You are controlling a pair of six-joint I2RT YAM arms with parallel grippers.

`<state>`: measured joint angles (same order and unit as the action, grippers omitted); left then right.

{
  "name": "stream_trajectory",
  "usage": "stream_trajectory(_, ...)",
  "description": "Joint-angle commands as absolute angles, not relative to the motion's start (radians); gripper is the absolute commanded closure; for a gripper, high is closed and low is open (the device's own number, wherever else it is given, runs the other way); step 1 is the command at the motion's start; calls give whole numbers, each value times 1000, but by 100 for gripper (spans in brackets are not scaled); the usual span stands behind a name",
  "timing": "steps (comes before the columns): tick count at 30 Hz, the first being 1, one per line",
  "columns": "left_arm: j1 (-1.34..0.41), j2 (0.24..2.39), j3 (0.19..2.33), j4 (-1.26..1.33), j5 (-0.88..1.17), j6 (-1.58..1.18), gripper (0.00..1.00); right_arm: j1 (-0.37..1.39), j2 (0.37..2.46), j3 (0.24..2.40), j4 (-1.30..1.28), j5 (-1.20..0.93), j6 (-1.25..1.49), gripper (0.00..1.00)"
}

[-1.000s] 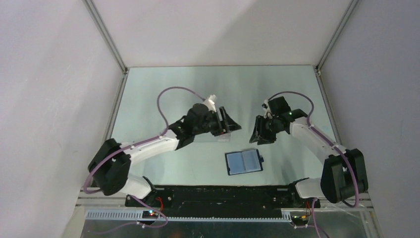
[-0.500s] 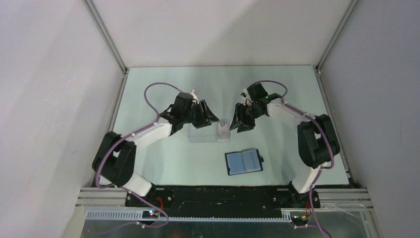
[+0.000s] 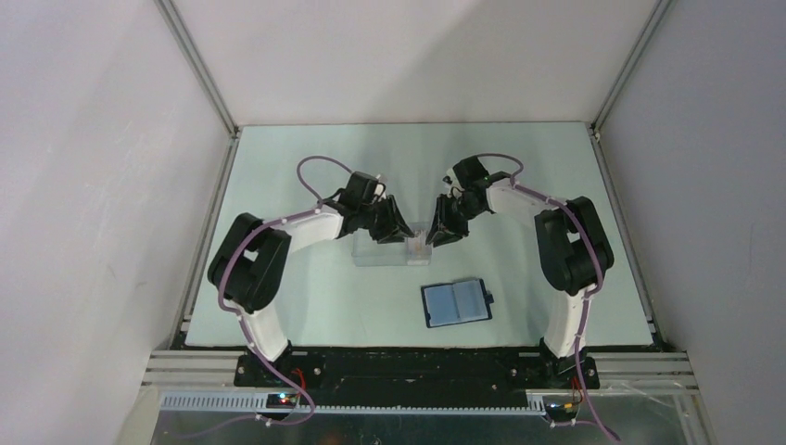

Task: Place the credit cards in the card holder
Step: Pick up the credit card from the storage box.

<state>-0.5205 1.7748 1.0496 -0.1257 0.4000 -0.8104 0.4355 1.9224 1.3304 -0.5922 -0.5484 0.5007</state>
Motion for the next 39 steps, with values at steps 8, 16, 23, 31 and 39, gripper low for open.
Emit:
stream_trajectory(8, -532, 1825, 1101, -122, 411, -778, 68, 439, 1948, 1367, -580, -580, 494, 86)
stream_trajectory(16, -536, 1846, 1111, -124, 402, -775, 72, 438, 1955, 1367, -588, -584, 484, 89)
stream_trajectory(23, -545, 1867, 1124, -129, 396, -770, 76, 436, 1957, 1367, -587, -587, 485, 89)
stream_trajectory(31, -557, 1832, 1132, -142, 357, -760, 79, 437, 1959, 1367, -593, -588, 482, 89)
stream_trajectory(39, -577, 1815, 1187, -271, 255, -698, 58, 435, 1958, 1367, -594, -590, 482, 90)
